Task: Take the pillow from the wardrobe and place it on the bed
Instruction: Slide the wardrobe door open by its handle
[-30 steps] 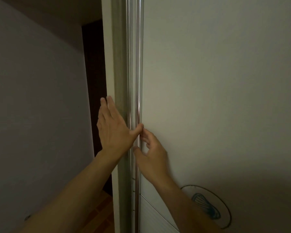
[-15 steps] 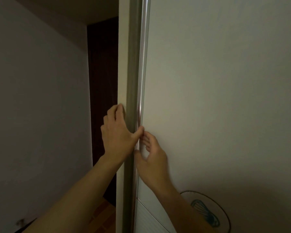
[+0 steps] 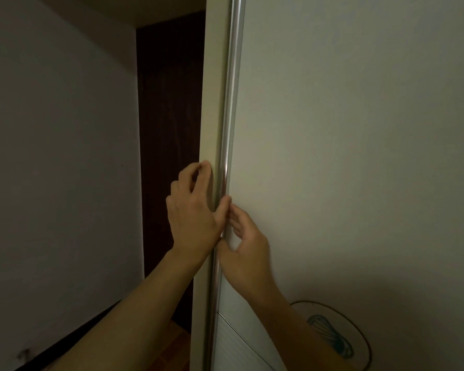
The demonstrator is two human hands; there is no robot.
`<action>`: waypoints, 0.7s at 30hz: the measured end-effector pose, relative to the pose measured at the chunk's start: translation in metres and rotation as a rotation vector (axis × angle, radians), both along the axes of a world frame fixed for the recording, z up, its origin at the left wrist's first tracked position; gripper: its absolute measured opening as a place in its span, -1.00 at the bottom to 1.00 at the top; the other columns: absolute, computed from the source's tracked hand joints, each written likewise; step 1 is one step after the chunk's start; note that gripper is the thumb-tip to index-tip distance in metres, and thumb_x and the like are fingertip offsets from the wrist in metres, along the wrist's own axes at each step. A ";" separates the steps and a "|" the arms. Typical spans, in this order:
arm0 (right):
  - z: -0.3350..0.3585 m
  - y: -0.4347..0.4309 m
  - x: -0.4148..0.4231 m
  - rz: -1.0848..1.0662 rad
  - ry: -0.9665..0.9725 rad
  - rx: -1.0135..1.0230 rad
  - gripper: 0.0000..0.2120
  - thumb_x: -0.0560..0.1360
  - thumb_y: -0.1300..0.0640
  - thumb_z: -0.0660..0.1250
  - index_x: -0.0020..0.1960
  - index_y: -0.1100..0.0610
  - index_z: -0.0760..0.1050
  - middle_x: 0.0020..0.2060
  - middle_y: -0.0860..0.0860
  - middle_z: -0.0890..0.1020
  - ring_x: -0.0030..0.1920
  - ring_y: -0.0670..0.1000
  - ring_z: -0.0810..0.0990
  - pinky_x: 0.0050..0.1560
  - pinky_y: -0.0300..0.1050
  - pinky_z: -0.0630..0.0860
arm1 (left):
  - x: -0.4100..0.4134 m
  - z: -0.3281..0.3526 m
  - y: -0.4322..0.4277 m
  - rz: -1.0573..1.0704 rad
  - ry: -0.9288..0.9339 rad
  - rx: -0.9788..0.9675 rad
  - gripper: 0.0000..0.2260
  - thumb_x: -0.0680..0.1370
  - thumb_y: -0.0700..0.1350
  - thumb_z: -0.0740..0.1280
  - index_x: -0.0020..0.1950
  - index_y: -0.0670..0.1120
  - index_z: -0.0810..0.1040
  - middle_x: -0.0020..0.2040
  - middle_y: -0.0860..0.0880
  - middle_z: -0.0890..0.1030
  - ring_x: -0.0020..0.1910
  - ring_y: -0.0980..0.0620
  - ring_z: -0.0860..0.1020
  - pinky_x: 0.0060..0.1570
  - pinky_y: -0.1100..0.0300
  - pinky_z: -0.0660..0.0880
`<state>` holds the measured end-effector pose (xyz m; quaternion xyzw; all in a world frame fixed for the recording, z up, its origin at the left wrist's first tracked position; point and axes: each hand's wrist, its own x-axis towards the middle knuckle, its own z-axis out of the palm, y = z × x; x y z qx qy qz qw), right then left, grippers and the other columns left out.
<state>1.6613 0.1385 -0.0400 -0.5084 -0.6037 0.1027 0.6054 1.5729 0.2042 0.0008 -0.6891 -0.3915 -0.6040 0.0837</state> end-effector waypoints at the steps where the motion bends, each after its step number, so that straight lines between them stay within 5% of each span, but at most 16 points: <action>1: 0.001 0.002 0.000 0.002 -0.003 0.007 -0.36 0.46 0.31 0.37 0.49 -0.01 0.32 0.35 -0.12 0.52 0.34 -0.20 0.47 0.35 -0.09 0.47 | 0.000 0.001 0.001 0.003 -0.006 0.002 -0.37 0.45 0.08 0.40 0.47 -0.10 0.35 0.36 -0.12 0.42 0.20 -0.09 0.44 0.07 0.02 0.46; 5: 0.000 0.009 -0.004 0.021 -0.023 -0.014 -0.36 0.47 0.27 0.37 0.50 0.00 0.30 0.36 -0.11 0.51 0.34 -0.21 0.47 0.36 -0.15 0.45 | -0.006 -0.001 0.005 0.031 -0.006 0.003 -0.36 0.44 0.05 0.43 0.47 -0.09 0.34 0.37 -0.11 0.41 0.14 -0.11 0.45 -0.04 -0.01 0.46; 13: 0.023 -0.014 0.015 0.094 0.041 -0.277 -0.52 0.54 0.16 0.35 0.43 0.10 0.37 0.35 0.04 0.52 0.24 -0.08 0.56 0.26 -0.13 0.52 | -0.013 -0.002 0.005 -0.104 -0.037 -0.153 -0.33 0.44 -0.01 0.47 0.49 -0.05 0.30 0.40 -0.08 0.35 0.25 -0.10 0.42 0.17 -0.01 0.46; 16: 0.028 -0.041 0.020 0.020 0.049 -0.244 -0.57 0.53 0.01 0.34 0.38 0.04 0.44 0.27 0.01 0.58 0.20 -0.11 0.59 0.27 -0.03 0.54 | -0.017 -0.004 -0.010 -0.212 -0.147 -0.199 -0.45 0.48 -0.01 0.42 0.44 -0.07 0.37 0.35 -0.07 0.40 0.23 -0.06 0.45 0.22 -0.02 0.47; 21: 0.054 -0.084 0.035 -0.071 0.048 -0.124 -0.61 0.54 -0.10 0.30 0.32 -0.01 0.48 0.16 -0.09 0.63 0.14 -0.16 0.61 0.28 0.00 0.53 | -0.002 0.011 -0.049 -0.473 -0.276 -0.206 -0.61 0.52 0.06 0.35 0.33 0.04 0.45 0.18 0.12 0.45 0.07 0.14 0.50 0.02 0.18 0.53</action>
